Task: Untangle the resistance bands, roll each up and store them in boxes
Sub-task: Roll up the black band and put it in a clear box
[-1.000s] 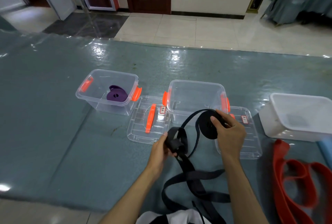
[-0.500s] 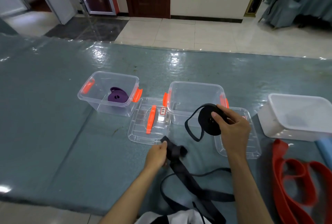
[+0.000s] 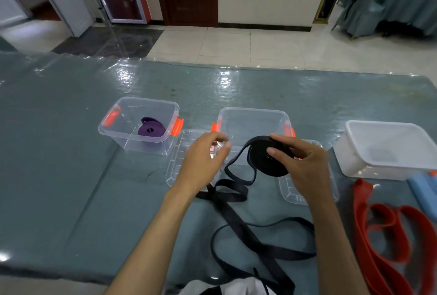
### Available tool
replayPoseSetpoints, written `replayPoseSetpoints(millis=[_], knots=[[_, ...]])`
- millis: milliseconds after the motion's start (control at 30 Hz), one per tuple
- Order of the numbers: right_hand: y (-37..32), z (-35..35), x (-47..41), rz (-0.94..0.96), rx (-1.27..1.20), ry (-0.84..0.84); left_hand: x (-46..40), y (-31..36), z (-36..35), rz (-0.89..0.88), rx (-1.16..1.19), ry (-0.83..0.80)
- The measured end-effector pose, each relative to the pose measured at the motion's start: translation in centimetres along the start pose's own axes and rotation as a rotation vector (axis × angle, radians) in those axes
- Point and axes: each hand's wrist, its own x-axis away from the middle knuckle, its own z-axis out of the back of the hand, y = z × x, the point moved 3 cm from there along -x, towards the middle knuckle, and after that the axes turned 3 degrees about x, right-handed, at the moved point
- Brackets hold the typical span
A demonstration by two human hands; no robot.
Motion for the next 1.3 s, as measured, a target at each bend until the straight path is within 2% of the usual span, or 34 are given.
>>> replayPoseSetpoints(millis=[67,167,400,500,633,700,833,933,1133,1300], knots=[[-0.6,0.0,0.2,0.02,0.007,-0.052,-0.2,2.0,0.1,-0.109,0.142,-0.12],[-1.4,0.0,0.3,0.029,-0.022,-0.094,-0.2,3.7,-0.5,-0.178,0.268,-0.248],[-3.2,0.6,0.7,0.105,-0.106,-0.087,0.2,4.8,-0.5,-0.137,0.575,-0.142],[-3.7,0.6,0.7,0.125,-0.138,-0.026,0.3,5.2,-0.2,-0.15,0.605,-0.106],[-3.8,-0.1,0.7,0.081,-0.264,0.059,0.0,5.4,0.9,-0.125,0.634,-0.181],[-3.7,-0.5,0.7,0.02,-0.331,0.058,-0.4,5.4,1.5,-0.123,0.632,-0.167],[-3.0,-0.2,0.6,-0.109,-0.346,-0.03,-1.0,5.6,2.0,-0.142,0.637,-0.079],[-3.1,-0.1,0.2,-0.136,-0.348,-0.055,-1.2,5.5,1.8,-0.12,0.696,-0.058],[-3.3,-1.3,-0.3,-0.098,-0.345,-0.035,-1.3,3.2,2.3,-0.038,0.706,-0.149],[-2.8,-2.1,-0.9,-0.149,-0.309,-0.237,-1.4,3.1,2.8,-0.06,0.652,-0.074]])
